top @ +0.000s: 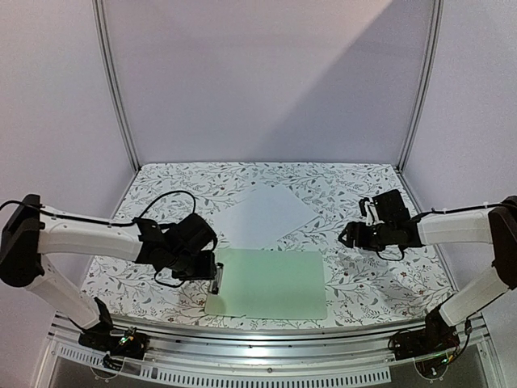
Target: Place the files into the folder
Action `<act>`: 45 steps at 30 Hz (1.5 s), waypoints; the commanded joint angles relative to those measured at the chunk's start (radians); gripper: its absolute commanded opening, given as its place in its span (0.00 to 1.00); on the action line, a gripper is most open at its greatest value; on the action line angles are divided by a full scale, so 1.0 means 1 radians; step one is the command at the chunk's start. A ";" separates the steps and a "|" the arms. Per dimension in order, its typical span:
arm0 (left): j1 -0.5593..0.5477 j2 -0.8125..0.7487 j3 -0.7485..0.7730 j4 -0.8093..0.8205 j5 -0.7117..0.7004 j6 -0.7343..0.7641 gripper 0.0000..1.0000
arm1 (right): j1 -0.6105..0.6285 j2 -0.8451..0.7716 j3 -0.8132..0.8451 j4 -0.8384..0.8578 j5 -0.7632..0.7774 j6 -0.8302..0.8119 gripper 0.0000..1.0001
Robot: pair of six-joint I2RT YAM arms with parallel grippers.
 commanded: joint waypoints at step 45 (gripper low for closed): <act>0.095 0.186 0.097 -0.105 0.181 0.132 0.47 | 0.053 0.042 0.012 0.011 0.001 -0.046 0.77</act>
